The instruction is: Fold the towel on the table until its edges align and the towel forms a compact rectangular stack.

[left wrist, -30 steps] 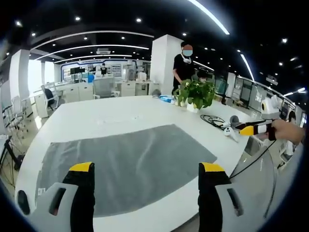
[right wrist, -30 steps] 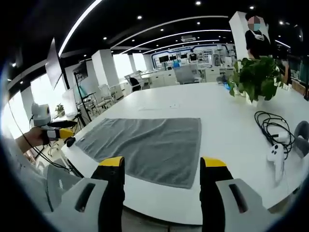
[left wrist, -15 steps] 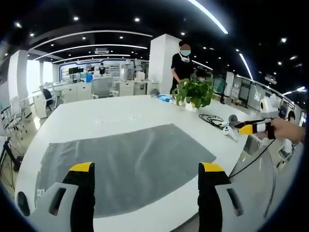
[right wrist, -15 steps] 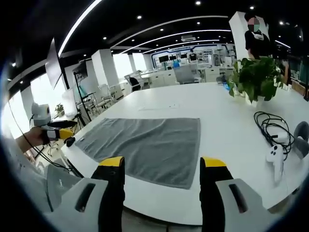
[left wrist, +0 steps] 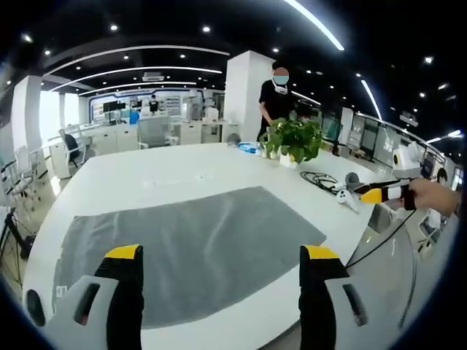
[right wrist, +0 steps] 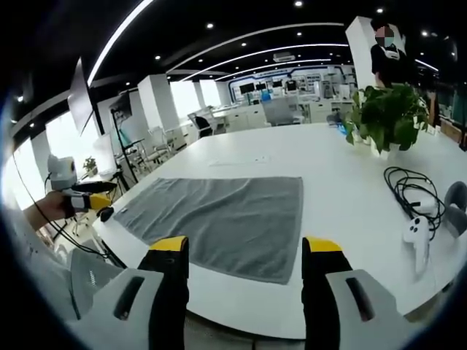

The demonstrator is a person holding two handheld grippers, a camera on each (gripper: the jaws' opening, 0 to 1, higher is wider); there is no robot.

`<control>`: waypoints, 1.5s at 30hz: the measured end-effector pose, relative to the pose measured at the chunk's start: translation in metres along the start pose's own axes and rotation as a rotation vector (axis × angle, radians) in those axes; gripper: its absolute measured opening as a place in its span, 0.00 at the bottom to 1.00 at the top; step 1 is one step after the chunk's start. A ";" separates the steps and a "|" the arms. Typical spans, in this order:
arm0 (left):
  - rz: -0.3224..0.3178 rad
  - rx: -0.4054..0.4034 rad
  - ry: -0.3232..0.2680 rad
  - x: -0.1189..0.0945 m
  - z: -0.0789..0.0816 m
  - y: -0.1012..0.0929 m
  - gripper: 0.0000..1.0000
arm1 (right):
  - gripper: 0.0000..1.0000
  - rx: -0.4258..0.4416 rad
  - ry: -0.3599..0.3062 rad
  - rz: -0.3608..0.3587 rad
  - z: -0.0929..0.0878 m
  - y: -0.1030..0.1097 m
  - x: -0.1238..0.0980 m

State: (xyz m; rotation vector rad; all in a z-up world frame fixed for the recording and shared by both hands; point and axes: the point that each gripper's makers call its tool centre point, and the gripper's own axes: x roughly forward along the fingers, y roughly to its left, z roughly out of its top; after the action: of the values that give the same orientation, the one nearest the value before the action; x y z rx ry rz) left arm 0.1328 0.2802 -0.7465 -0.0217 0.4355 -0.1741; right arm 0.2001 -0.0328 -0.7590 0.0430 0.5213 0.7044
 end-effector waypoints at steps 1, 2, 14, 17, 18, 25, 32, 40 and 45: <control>0.000 0.000 0.002 0.000 -0.001 0.000 0.91 | 0.62 0.001 0.002 -0.001 -0.001 0.000 0.000; -0.001 -0.001 0.004 0.000 -0.001 0.000 0.91 | 0.62 0.001 0.003 -0.002 -0.001 0.000 0.000; -0.028 0.010 0.020 0.003 -0.004 -0.007 0.90 | 0.62 0.000 -0.002 -0.007 0.002 -0.002 0.000; -0.038 0.013 0.020 0.004 -0.003 -0.009 0.90 | 0.62 0.001 -0.005 -0.010 0.002 -0.004 0.000; -0.042 0.015 0.021 0.005 -0.003 -0.010 0.90 | 0.62 0.002 -0.006 -0.012 0.002 -0.005 0.000; -0.075 0.034 0.034 0.010 -0.003 -0.020 0.89 | 0.62 -0.008 0.000 -0.013 0.004 -0.008 0.000; -0.114 0.047 0.031 0.016 0.003 -0.032 0.89 | 0.62 -0.021 -0.014 -0.020 0.015 -0.013 0.000; -0.160 0.061 0.020 0.022 0.009 -0.044 0.87 | 0.61 -0.042 -0.017 -0.019 0.024 -0.019 0.004; -0.179 0.071 0.026 0.021 0.008 -0.050 0.86 | 0.60 -0.056 -0.024 -0.011 0.030 -0.019 0.006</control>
State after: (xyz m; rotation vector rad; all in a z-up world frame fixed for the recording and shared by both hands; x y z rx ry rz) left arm 0.1470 0.2267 -0.7454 0.0116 0.4526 -0.3661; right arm 0.2294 -0.0400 -0.7399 -0.0038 0.4782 0.7063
